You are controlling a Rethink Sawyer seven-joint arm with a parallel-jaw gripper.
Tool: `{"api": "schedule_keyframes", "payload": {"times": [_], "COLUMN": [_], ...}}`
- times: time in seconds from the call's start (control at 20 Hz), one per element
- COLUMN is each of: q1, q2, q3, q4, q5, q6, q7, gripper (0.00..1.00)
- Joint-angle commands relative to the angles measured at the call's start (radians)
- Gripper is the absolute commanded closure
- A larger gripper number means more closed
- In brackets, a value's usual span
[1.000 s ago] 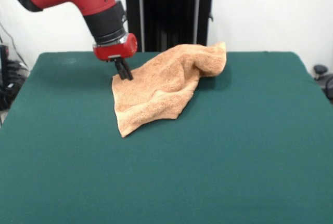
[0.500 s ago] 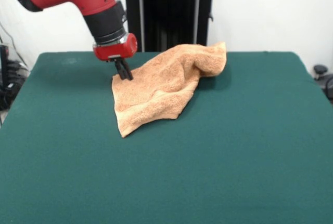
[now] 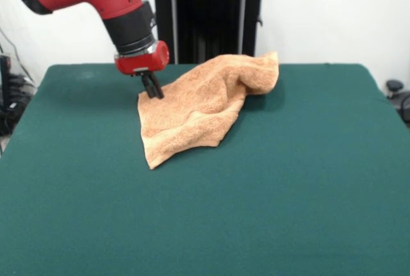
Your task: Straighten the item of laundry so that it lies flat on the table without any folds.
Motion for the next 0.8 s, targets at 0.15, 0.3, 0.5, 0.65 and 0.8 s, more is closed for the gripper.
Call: {"api": "schedule_keyframes", "payload": {"times": [0.15, 0.3, 0.5, 0.65, 0.8], "q1": [-0.010, -0.020, -0.040, -0.050, -0.059], "q2": [0.012, 0.009, 0.012, 0.009, 0.006], "q3": [-0.142, -0.147, -0.151, -0.157, -0.163], "q4": [-0.300, -0.299, -0.298, -0.288, -0.273], "q5": [-0.183, -0.170, -0.163, -0.167, -0.177], "q6": [0.267, 0.292, 0.309, 0.297, 0.268], "q7": [-0.453, -0.469, -0.498, -0.506, -0.510], "gripper": [1.00, 1.00, 1.00, 1.00, 1.00]}}
